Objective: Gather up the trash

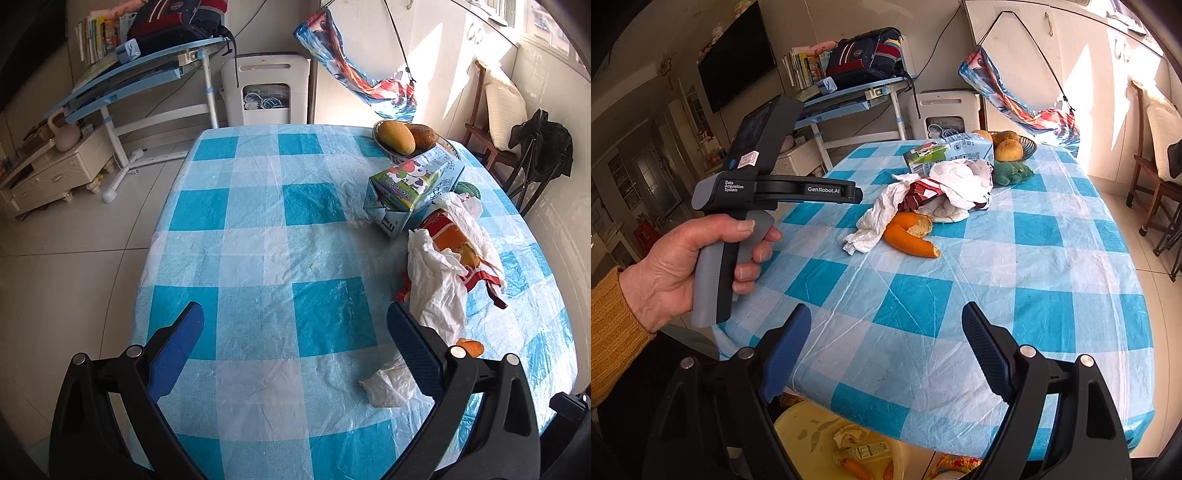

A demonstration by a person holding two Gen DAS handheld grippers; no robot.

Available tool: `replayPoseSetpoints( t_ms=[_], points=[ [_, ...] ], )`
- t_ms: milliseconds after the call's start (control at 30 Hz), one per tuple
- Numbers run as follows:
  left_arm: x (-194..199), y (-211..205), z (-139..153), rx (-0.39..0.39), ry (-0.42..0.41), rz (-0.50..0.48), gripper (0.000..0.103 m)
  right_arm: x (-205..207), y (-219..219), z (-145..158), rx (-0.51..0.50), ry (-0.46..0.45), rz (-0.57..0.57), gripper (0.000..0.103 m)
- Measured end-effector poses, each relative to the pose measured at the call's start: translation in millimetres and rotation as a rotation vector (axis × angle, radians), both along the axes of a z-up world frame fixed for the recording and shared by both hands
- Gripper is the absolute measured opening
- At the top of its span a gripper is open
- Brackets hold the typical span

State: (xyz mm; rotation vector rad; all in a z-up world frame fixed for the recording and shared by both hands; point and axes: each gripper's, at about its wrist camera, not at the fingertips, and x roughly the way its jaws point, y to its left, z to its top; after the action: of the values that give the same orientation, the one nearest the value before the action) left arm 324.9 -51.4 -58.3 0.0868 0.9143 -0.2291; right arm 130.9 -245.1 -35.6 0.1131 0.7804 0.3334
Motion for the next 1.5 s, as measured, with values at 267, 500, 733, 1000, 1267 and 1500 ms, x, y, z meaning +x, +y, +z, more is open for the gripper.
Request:
replayPoseSetpoints(
  t_ms=[267,500,733,1000,1267,1500],
  points=[
    [-23.5,15.9,-0.3,-0.040,0.014,-0.073,0.096,70.2,10.6,-10.6,-0.130,0.029,0.087,0.066],
    [-24.7,2.8,4.0,-0.070,-0.010,-0.146,0.096,101.5,26.3,-29.8,-0.188,0.057,0.166,0.049],
    [-9.8,-28.4,-8.4,-0.088,0.016,-0.206,0.096,88.8,28.8,-32.4,-0.217,0.088,0.219,0.013],
    [0.8,-40.3,-26.3,-0.205,0.118,-0.257,0.029,64.7,20.0,-30.5,-0.195,0.133,0.209,0.012],
    [-20.3,-17.7,-8.9,-0.270,0.076,-0.239,0.008,40.9,12.5,-25.6,-0.106,0.146,0.174,0.012],
    [-63.4,6.5,21.0,-0.269,0.015,-0.214,0.008,2.5,19.8,-16.1,-0.013,0.139,0.203,0.012]
  ],
)
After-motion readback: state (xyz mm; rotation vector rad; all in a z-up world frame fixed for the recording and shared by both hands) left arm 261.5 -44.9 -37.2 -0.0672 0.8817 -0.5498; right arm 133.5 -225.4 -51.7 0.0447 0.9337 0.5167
